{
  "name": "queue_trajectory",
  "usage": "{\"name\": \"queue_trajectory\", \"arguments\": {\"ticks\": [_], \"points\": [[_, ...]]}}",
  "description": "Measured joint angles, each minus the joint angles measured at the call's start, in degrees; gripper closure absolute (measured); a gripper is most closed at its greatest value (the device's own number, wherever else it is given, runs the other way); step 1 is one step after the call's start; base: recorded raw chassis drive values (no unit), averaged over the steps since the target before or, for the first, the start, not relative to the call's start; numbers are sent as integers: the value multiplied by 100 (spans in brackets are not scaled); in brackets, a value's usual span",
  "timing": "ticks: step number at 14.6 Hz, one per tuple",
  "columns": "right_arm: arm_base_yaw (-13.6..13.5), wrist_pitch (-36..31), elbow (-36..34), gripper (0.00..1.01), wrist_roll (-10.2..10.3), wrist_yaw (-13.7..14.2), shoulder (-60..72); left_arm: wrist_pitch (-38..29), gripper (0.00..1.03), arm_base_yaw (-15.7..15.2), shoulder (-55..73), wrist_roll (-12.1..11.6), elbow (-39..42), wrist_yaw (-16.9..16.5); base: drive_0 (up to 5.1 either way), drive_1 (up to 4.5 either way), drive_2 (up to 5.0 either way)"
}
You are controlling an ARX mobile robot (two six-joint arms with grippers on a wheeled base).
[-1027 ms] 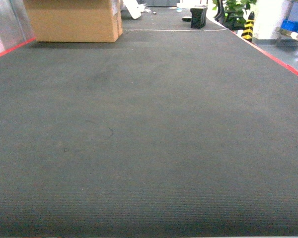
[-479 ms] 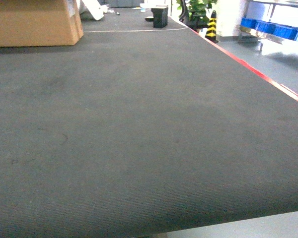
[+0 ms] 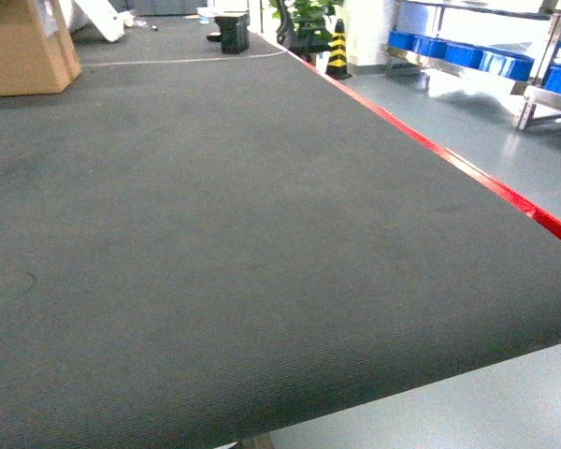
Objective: Sort blue parts and orange caps into right shelf containers
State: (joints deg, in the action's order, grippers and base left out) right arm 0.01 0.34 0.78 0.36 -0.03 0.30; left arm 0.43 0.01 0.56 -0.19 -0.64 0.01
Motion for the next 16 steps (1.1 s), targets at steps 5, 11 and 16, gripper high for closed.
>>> {"name": "queue_trajectory", "arguments": {"ticks": [5, 11, 16], "points": [[0, 2, 0, 56, 0, 2, 0, 0, 61, 0, 0, 0, 0, 0, -152, -152, -152], [0, 2, 0, 56, 0, 2, 0, 0, 61, 0, 0, 0, 0, 0, -155, -155, -155], [0, 2, 0, 56, 0, 0, 0, 0, 61, 0, 0, 0, 0, 2, -159, -159, -159]]}}
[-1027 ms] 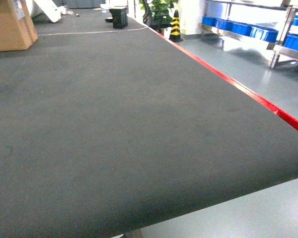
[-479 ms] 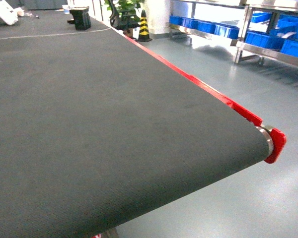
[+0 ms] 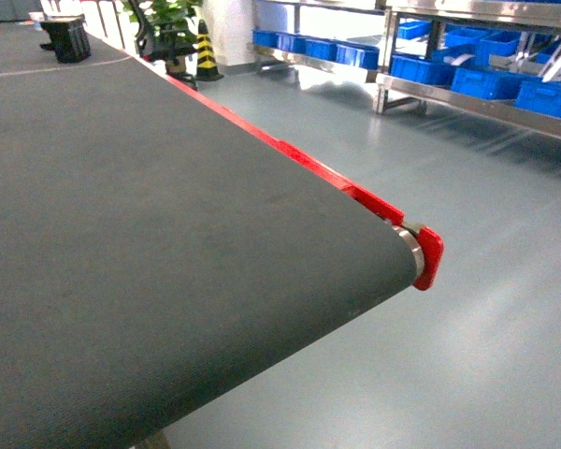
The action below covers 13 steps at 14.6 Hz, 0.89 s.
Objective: Sort blue parts and orange caps into right shelf containers
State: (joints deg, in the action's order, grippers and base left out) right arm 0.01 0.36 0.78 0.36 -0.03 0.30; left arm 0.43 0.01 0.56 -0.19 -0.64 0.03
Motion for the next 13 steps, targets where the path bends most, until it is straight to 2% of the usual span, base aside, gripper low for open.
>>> {"name": "queue_trajectory", "arguments": {"ticks": [13], "points": [[0, 0, 0, 57, 0, 0, 0, 0, 61, 0, 0, 0, 0, 0, -157, -157, -157]]}}
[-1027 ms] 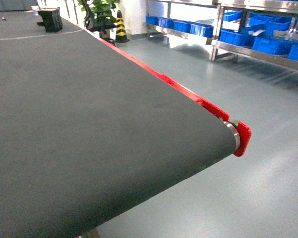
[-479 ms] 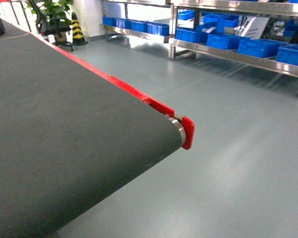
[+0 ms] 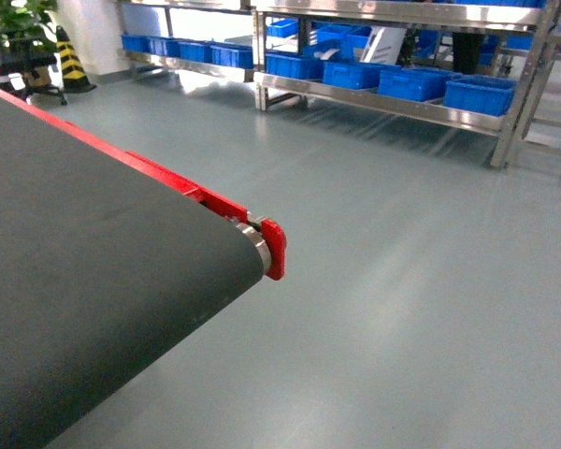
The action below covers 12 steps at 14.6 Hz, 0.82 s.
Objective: Sort blue parts and orange caps into right shelf containers
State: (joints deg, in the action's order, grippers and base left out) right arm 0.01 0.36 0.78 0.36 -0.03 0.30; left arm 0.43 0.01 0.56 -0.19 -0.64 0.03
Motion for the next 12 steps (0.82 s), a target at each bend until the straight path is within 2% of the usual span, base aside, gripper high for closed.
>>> {"name": "queue_trajectory", "arguments": {"ticks": [12], "points": [[0, 0, 0, 57, 0, 0, 0, 0, 61, 0, 0, 0, 0, 0, -157, -157, -157]]}}
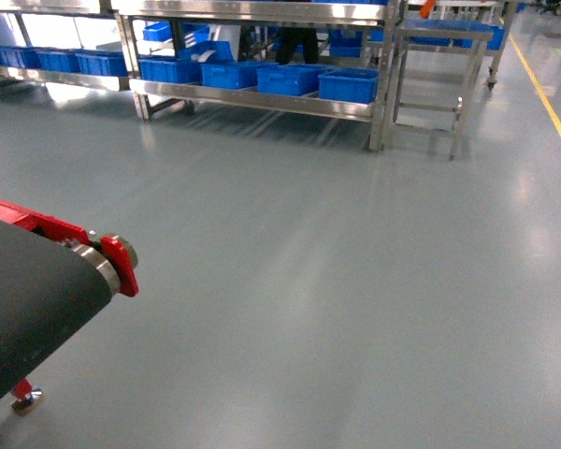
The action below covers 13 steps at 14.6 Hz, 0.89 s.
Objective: Sort blue parts and orange caps into right shelf containers
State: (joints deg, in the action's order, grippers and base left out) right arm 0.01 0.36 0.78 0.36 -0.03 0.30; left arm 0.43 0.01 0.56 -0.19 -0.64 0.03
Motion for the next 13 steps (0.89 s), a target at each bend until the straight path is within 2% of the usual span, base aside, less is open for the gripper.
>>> {"name": "queue_trajectory", "arguments": {"ticks": [13], "points": [[0, 0, 0, 57, 0, 0, 0, 0, 61, 0, 0, 0, 0, 0, -155, -155, -155]]}}
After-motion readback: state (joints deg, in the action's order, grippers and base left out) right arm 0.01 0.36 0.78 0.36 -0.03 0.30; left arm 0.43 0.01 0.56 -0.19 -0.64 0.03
